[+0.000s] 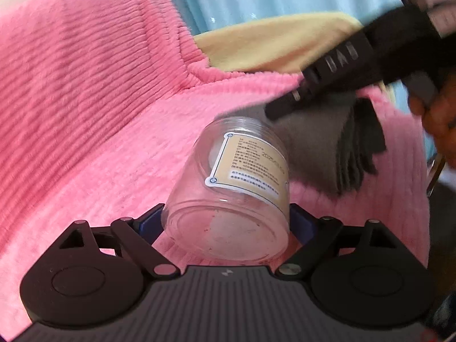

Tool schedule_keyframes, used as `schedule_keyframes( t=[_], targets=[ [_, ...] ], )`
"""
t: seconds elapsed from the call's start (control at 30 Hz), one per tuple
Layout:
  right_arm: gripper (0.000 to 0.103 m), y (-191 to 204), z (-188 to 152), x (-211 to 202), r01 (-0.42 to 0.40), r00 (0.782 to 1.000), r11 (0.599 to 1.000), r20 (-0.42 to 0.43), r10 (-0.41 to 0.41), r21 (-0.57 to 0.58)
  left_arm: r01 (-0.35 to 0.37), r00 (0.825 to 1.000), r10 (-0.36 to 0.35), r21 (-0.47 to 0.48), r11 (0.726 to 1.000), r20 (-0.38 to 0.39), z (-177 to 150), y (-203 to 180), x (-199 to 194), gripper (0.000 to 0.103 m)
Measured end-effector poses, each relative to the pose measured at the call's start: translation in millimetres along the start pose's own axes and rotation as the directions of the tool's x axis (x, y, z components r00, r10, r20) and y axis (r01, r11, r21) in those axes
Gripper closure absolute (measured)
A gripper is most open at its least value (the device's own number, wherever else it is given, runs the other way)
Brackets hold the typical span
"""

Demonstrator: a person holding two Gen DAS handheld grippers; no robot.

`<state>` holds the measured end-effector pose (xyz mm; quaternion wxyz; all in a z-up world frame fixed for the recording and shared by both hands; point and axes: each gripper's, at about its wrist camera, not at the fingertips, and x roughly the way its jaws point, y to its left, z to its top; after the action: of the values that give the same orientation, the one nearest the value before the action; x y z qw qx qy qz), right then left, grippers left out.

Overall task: Clean container
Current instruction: 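Rotate the left gripper to turn the jar base toward the cloth, then wipe the jar base with the cloth in the right gripper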

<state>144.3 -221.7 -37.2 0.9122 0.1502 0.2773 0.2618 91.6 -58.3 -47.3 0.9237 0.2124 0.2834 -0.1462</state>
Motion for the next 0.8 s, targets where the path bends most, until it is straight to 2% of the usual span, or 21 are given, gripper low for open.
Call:
schedule_keyframes(
  t=[0.13,0.27,0.4,0.53,0.7,0.8],
  targets=[
    [0.096,14.5,-0.2,-23.6,-0.137,0.99,0.989,0.025,0.139,-0.053,-0.015,1.0,0.015,0.048,0.999,0.006,-5.1,-6.0,-15.5,0.013],
    [0.096,38.3,-12.6,-38.7,-0.29,0.957,0.947,-0.034,0.288,-0.138,-0.005,1.0,0.005,0.025,1.0,0.002,-14.2,-2.3,-27.1,0.013],
    [0.096,55.1,-26.8,-29.8,-0.382,0.923,0.901,-0.129,0.361,-0.205,0.0,1.0,0.0,0.042,0.999,0.001,-20.4,-6.4,-29.9,0.013],
    [0.096,65.1,-31.1,-20.0,-0.448,0.892,0.863,-0.177,0.415,-0.233,0.009,1.0,-0.009,0.026,1.0,-0.004,-20.2,-4.2,-25.7,0.013],
    [0.098,60.4,-26.1,-9.5,-0.449,0.892,0.866,-0.173,0.418,-0.222,0.01,1.0,-0.01,0.017,1.0,-0.012,-19.3,-3.1,-21.7,0.014],
    [0.098,61.2,-20.7,-4.2,-0.401,0.916,0.882,-0.139,0.378,-0.246,-0.004,1.0,0.004,0.036,0.999,-0.015,-18.5,-7.8,-21.6,0.014]
  ],
)
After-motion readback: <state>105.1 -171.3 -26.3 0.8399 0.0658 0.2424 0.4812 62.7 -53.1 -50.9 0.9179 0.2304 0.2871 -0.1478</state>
